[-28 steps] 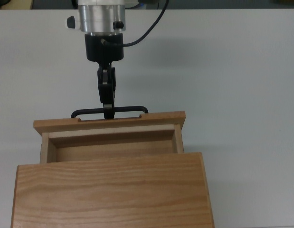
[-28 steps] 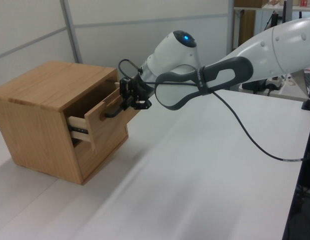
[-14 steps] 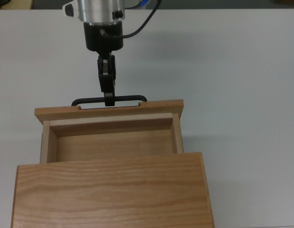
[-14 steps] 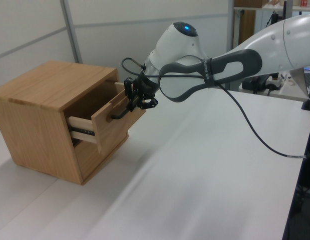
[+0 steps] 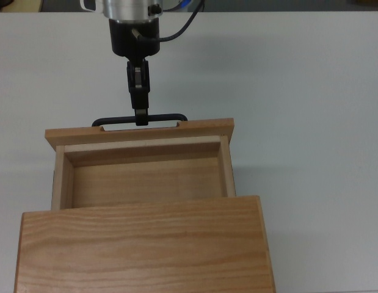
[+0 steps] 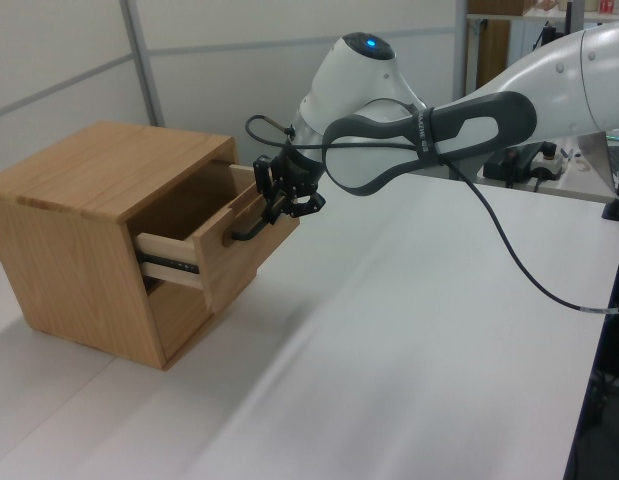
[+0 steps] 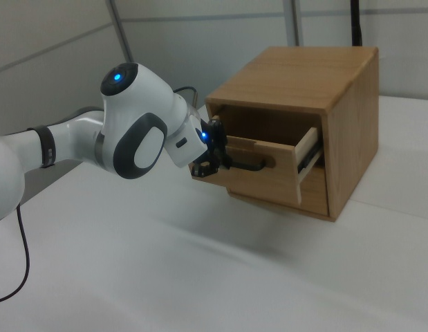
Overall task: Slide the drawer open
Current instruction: 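Pull the handle outward, sliding the upper drawer out of the cabinet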
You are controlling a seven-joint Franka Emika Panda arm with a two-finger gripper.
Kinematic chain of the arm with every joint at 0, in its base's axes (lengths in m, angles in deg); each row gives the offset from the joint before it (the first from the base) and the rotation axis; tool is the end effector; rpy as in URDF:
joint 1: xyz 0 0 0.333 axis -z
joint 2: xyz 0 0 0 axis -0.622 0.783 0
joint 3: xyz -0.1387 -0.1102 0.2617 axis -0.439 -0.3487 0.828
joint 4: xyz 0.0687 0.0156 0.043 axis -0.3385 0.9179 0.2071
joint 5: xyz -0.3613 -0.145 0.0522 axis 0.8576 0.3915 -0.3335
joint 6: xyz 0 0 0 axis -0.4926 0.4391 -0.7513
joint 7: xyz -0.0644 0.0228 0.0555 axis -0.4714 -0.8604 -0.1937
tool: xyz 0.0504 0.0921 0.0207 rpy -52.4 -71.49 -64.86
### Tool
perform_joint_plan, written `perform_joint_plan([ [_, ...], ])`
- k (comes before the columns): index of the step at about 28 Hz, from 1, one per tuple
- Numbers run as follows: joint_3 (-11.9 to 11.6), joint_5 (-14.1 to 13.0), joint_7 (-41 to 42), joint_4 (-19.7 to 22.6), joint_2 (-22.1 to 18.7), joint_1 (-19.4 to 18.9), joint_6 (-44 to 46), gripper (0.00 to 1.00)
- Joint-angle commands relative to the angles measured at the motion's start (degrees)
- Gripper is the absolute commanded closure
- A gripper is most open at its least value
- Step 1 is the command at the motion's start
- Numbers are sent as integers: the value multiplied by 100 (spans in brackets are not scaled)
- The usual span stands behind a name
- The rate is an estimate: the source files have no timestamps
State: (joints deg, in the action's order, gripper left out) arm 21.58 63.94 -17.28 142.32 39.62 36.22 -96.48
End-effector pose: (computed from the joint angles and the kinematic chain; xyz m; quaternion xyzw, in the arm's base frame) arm 0.6341 0.0236 0.5466 -0.7274 0.6209 -0.2091 0.2041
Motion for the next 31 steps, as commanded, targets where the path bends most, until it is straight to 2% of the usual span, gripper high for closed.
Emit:
perform_joint_plan([
  [1,-8,142,47,174,-209,-31,390,100],
  [11,-17,335,56,121,-235,-22,1075,100],
  [31,-43,362,65,-204,-419,13,2385,100],
])
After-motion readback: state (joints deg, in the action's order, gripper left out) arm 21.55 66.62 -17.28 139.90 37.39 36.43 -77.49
